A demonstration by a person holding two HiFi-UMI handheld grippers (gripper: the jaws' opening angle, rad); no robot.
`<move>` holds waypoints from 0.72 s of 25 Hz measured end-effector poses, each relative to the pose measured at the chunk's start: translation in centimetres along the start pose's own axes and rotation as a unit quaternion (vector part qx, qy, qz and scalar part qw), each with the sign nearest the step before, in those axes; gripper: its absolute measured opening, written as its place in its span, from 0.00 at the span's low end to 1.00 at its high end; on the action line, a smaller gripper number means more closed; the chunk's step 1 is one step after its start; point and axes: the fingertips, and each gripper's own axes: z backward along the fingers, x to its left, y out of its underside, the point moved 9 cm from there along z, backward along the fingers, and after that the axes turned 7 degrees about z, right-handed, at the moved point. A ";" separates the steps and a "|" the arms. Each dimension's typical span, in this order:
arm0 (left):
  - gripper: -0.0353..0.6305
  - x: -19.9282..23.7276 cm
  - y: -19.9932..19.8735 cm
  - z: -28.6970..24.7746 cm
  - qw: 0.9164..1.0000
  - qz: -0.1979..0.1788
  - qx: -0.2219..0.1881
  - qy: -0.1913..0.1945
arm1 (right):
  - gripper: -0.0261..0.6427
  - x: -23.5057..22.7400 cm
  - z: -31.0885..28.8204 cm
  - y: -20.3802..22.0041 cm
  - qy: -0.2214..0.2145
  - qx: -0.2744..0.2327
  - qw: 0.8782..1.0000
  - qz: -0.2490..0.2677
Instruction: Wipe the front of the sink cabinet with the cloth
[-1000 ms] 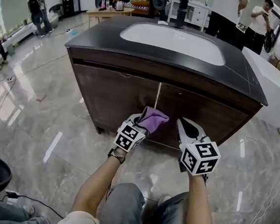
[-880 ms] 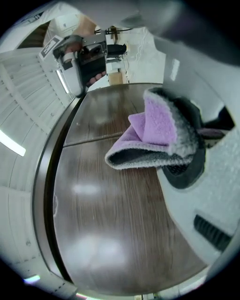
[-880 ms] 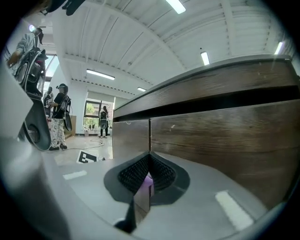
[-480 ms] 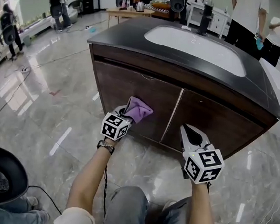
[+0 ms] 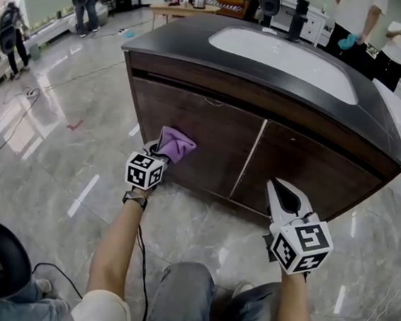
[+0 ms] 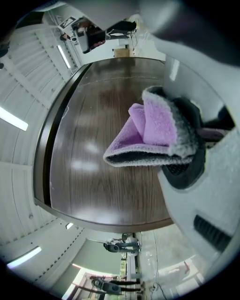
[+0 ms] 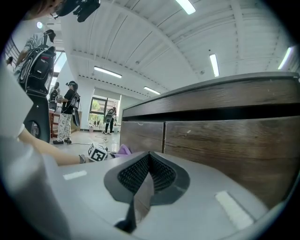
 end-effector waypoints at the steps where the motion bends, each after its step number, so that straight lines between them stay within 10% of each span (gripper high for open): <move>1: 0.13 0.8 0.1 0.2 1.000 0.003 0.001 -0.010 | 0.05 0.1 0.3 0.0 0.001 0.001 1.000 0.003; 10: 0.13 7.9 1.4 2.6 0.986 0.096 -0.023 -0.131 | 0.05 0.1 2.8 -0.5 0.017 -0.002 1.000 0.009; 18: 0.13 12.7 4.3 6.9 0.940 0.187 -0.060 -0.277 | 0.05 0.7 4.2 -0.7 0.015 -0.002 1.000 0.006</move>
